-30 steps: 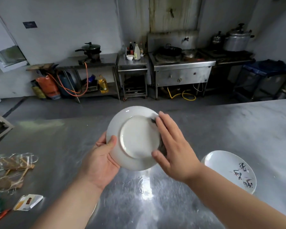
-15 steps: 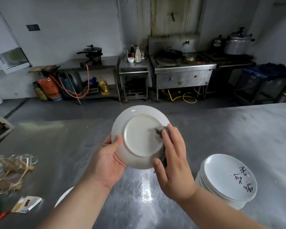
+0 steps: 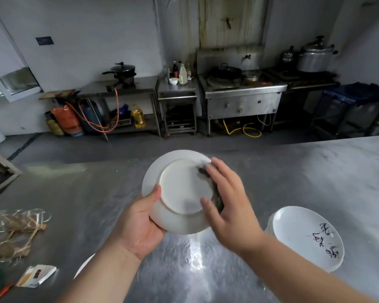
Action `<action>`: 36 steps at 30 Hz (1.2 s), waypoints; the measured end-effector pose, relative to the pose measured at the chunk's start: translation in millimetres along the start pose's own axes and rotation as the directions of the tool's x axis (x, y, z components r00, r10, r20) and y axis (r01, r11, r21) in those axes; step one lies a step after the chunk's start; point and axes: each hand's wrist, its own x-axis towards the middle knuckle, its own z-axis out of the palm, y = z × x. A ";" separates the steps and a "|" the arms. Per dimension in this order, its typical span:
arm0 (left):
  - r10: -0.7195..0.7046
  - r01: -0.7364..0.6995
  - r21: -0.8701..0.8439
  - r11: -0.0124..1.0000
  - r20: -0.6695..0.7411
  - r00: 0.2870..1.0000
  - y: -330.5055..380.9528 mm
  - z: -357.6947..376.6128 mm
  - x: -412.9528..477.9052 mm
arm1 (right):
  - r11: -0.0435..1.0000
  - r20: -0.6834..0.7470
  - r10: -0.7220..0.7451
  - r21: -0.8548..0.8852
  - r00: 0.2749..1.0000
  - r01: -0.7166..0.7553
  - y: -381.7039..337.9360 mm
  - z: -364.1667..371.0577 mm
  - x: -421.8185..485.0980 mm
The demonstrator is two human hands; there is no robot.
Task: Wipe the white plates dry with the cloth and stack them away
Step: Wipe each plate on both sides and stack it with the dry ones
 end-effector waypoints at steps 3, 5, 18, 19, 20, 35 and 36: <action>-0.010 0.010 0.001 1.000 -0.010 1.000 -2.6 -5.5 -1.7 | 0.998 0.003 -0.034 -0.044 0.999 0.034 -1.1 2.0 -0.8; -0.007 0.007 0.033 0.999 -0.002 1.000 -7.1 -4.4 -3.1 | 0.999 0.016 -0.007 -0.039 1.000 0.008 6.6 -10.2 27.9; -0.048 0.055 -0.130 0.990 0.055 0.997 -14.9 2.9 -8.7 | 0.974 -0.288 0.211 0.140 0.934 -0.177 0.0 11.1 14.0; -0.064 0.071 -0.120 0.990 0.064 0.996 -12.2 2.5 -10.5 | 0.965 -0.261 0.237 0.175 0.936 -0.196 2.4 4.8 26.9; -0.067 0.072 -0.095 0.993 0.061 0.996 -8.4 2.0 -10.4 | 0.960 -0.212 0.236 0.200 0.948 -0.194 4.2 -0.9 38.6; -0.017 0.017 -0.053 0.998 -0.007 1.000 -4.4 -3.1 -3.7 | 0.978 0.124 0.041 -0.208 0.991 -0.015 -3.9 -10.9 35.3; -0.002 0.002 -0.060 0.998 0.007 1.000 -4.0 -1.9 -3.4 | 0.979 0.116 0.060 -0.202 0.991 -0.036 -3.1 -11.5 41.1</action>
